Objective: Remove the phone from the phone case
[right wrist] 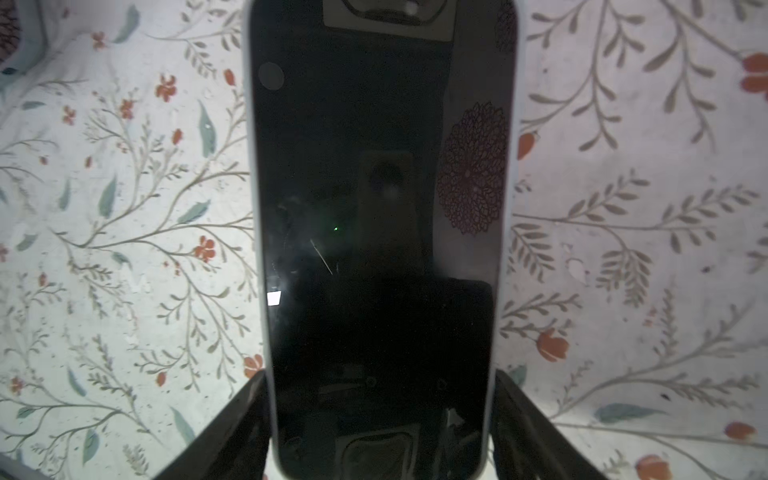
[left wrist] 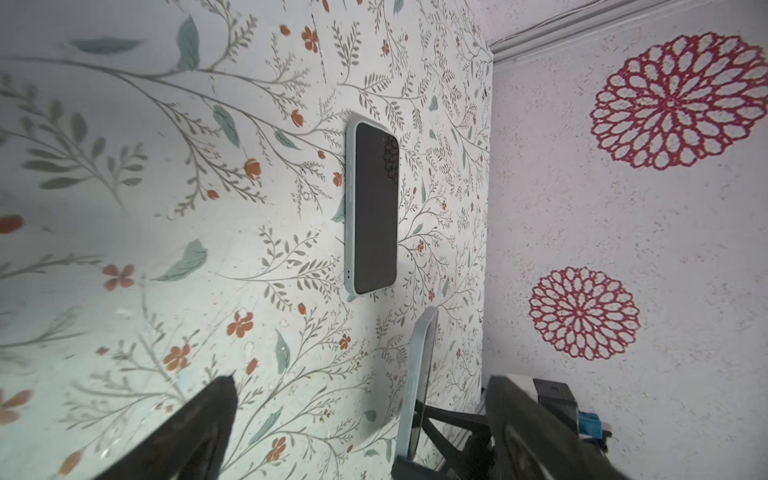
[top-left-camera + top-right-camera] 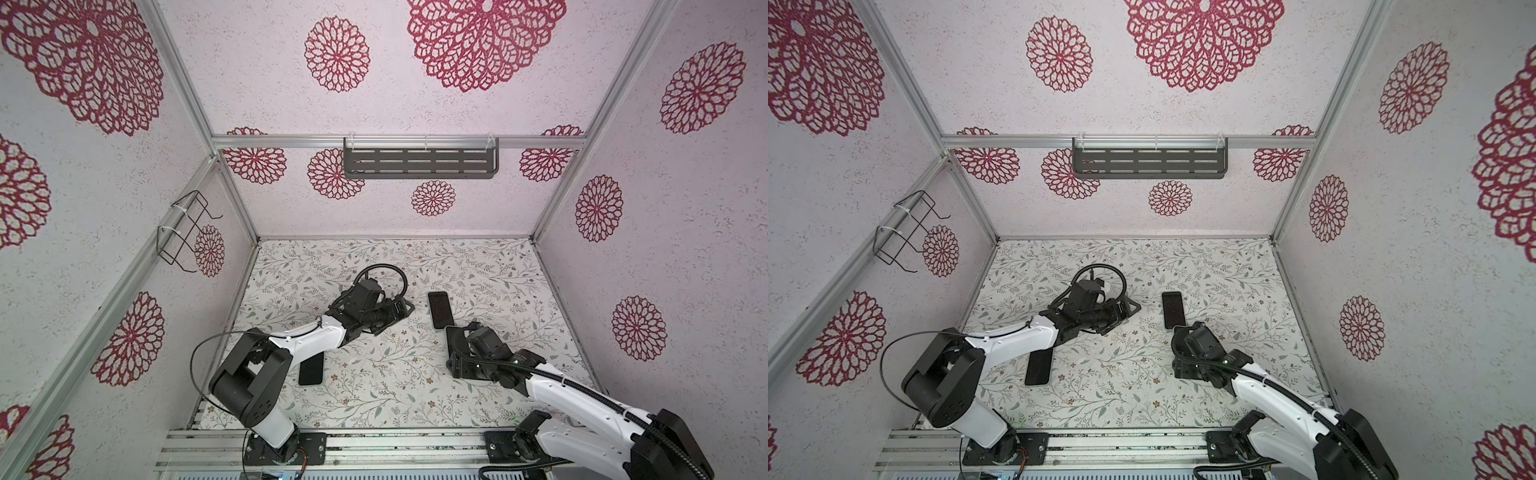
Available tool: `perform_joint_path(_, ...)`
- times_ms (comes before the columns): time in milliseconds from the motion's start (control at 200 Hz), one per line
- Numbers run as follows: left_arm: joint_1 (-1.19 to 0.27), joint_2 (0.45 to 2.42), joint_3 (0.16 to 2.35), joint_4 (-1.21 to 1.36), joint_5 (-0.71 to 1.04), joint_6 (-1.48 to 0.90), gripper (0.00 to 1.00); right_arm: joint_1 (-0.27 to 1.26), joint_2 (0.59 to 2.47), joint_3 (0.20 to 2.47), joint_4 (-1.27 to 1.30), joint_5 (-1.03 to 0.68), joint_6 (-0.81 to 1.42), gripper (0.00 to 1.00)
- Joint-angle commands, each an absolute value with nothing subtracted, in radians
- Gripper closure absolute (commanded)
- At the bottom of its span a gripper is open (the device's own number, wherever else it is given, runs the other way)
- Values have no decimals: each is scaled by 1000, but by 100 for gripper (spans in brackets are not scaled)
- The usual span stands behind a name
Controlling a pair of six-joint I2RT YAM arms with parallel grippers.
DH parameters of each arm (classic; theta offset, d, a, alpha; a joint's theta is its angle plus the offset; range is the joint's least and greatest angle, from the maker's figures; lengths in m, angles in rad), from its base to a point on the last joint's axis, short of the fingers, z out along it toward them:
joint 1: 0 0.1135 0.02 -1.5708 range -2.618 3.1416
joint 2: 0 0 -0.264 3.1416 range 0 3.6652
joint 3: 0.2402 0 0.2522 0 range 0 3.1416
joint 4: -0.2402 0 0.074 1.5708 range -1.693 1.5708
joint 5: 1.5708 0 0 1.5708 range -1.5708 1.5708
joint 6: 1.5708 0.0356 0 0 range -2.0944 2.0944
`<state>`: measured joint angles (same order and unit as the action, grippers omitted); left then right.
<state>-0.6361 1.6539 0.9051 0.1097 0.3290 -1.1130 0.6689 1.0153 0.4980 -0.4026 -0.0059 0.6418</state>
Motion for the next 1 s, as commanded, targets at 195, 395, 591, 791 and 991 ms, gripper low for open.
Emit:
perform_joint_path(195, -679, 1798, 898, 466, 483, -1294, 1, 714, 968, 544, -258, -95, 567, 83)
perform_joint_path(395, -701, 1821, 928, 432, 499, -1272, 7, 734, 1006, 564, -259, -94, 544, 85)
perform_joint_path(591, -716, 1838, 953, 350, 515, -1225, 15, 755, 1026, 577, -245, -93, 536, 86)
perform_joint_path(791, -739, 1854, 1003, 230, 522, -1156, 25, 762, 1038, 585, -244, -91, 524, 87)
perform_joint_path(991, -750, 1868, 1028, 206, 538, -1138, 46, 769, 1046, 591, -244, -81, 517, 88)
